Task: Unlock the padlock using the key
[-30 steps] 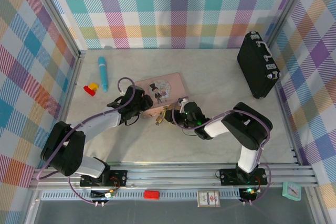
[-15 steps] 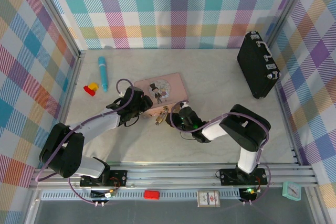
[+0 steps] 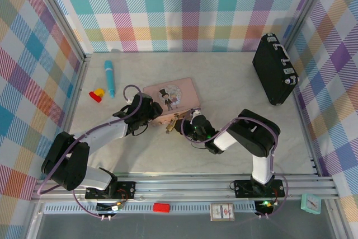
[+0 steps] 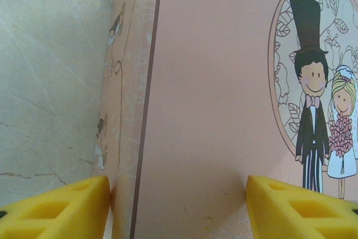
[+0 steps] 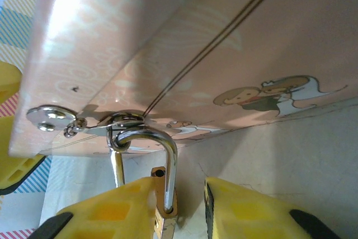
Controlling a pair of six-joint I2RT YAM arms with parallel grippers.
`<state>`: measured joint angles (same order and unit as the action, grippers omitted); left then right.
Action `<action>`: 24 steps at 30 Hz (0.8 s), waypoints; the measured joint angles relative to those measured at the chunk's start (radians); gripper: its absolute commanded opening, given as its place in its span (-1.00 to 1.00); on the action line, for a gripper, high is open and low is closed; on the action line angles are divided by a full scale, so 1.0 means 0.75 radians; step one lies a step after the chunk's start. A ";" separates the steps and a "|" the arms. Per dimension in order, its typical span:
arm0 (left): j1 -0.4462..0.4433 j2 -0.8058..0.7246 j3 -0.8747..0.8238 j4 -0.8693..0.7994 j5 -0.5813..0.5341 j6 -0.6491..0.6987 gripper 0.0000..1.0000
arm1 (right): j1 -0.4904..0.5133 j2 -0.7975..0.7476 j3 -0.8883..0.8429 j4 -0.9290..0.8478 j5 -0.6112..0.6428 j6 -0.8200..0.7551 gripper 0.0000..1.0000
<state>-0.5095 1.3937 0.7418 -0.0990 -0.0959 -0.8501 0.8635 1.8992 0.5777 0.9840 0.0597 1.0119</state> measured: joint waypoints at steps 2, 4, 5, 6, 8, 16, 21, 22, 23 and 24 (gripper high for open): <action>0.000 -0.001 -0.001 0.002 0.002 -0.004 0.26 | 0.000 0.003 0.004 0.000 -0.001 -0.004 -0.43; 0.000 -0.001 -0.002 0.002 0.006 -0.006 0.25 | 0.000 0.007 0.014 -0.008 -0.002 -0.005 -0.46; 0.000 -0.001 -0.002 0.003 0.009 -0.009 0.25 | 0.000 0.011 0.020 -0.011 -0.004 -0.005 -0.46; 0.000 -0.002 -0.002 0.003 0.012 -0.014 0.24 | 0.000 0.020 0.031 -0.012 -0.006 -0.005 -0.48; -0.005 -0.004 -0.004 0.002 0.017 -0.020 0.24 | 0.000 0.032 0.044 -0.012 -0.010 -0.004 -0.49; -0.018 -0.014 -0.019 0.013 0.024 -0.035 0.22 | 0.000 0.056 0.073 -0.012 -0.013 -0.005 -0.59; -0.023 -0.025 -0.032 0.022 0.022 -0.045 0.21 | -0.001 0.058 0.075 -0.017 -0.009 -0.004 -0.69; -0.025 -0.028 -0.034 0.022 0.021 -0.048 0.21 | -0.001 0.058 0.076 -0.017 -0.009 -0.004 -0.71; -0.026 -0.031 -0.035 0.022 0.021 -0.050 0.21 | -0.002 0.058 0.076 -0.017 -0.009 -0.004 -0.73; -0.027 -0.033 -0.038 0.022 0.018 -0.054 0.21 | -0.002 0.058 0.077 -0.017 -0.008 -0.004 -0.75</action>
<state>-0.5301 1.3693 0.7136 -0.0826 -0.0822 -0.8906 0.8623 1.9427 0.6353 0.9710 0.0536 1.0092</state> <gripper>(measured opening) 0.606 0.142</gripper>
